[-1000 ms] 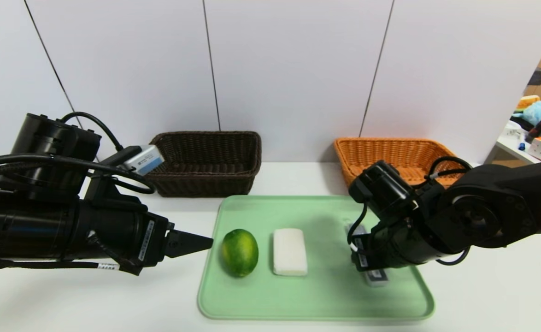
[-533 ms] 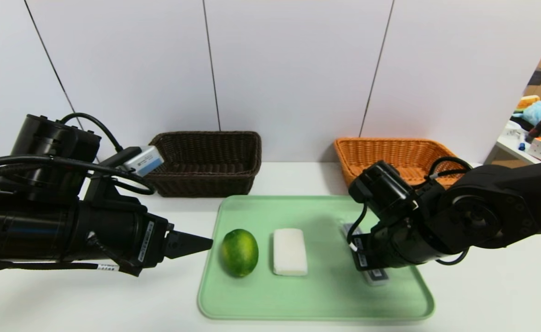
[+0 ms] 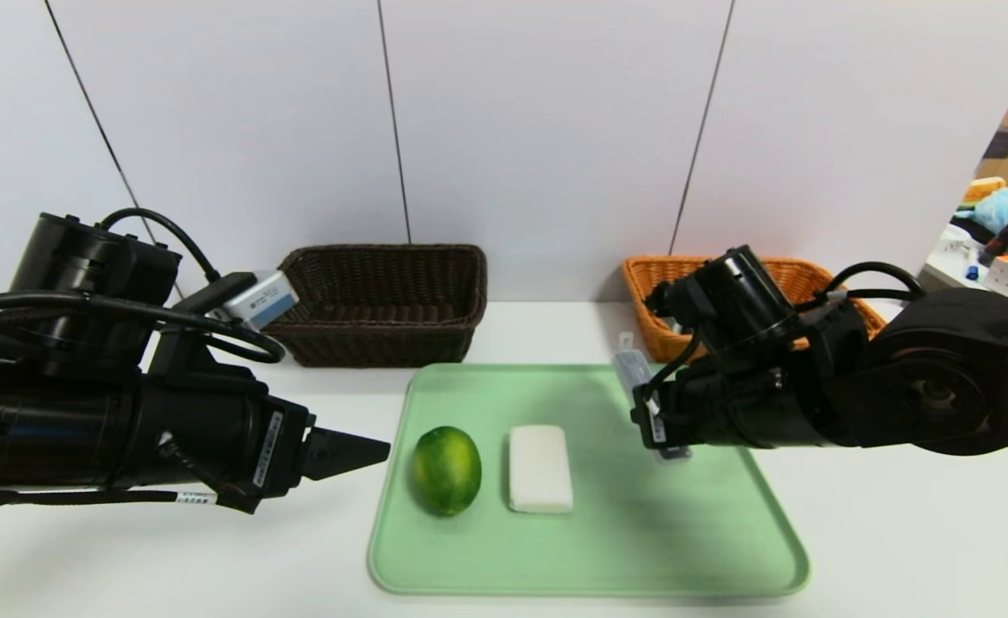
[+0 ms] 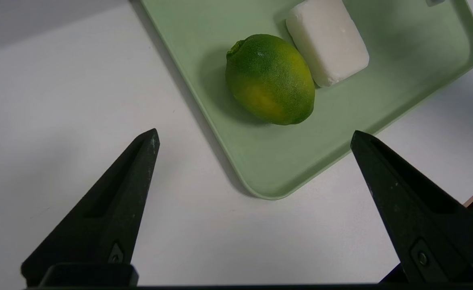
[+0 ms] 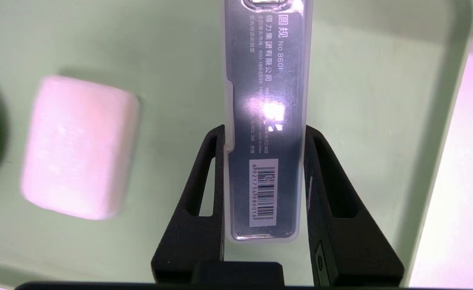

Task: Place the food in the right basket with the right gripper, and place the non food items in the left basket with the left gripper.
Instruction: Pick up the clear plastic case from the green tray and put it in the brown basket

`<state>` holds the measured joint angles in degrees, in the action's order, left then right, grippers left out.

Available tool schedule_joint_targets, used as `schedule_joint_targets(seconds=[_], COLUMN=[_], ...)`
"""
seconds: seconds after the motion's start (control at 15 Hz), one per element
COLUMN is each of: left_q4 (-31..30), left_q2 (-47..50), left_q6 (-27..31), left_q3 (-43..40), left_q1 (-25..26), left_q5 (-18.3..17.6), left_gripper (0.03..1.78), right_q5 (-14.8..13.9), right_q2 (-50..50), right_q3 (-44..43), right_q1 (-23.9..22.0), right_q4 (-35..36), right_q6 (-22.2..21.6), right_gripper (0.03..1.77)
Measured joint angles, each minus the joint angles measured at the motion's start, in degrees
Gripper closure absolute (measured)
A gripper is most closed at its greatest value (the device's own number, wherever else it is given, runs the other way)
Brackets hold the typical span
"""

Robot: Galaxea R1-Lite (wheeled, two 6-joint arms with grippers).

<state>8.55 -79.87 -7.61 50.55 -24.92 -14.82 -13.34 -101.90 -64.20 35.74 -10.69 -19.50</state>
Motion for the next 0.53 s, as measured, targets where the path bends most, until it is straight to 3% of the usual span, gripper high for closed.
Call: schedule_joint_targets(seconds=[0.53], left_q4=[-0.1], left_q2=[1.6], left_q6=[-1.3], left_q3=[-2.2], left_q1=[0.7], left_q5=[0.2], left_gripper=[0.12], right_q5=[0.1], right_q2=[-4.4], right_q3=[-14.8], right_q1=[1.0], right_q4=[3.6], right_q6=[7.1], right_gripper=[1.25])
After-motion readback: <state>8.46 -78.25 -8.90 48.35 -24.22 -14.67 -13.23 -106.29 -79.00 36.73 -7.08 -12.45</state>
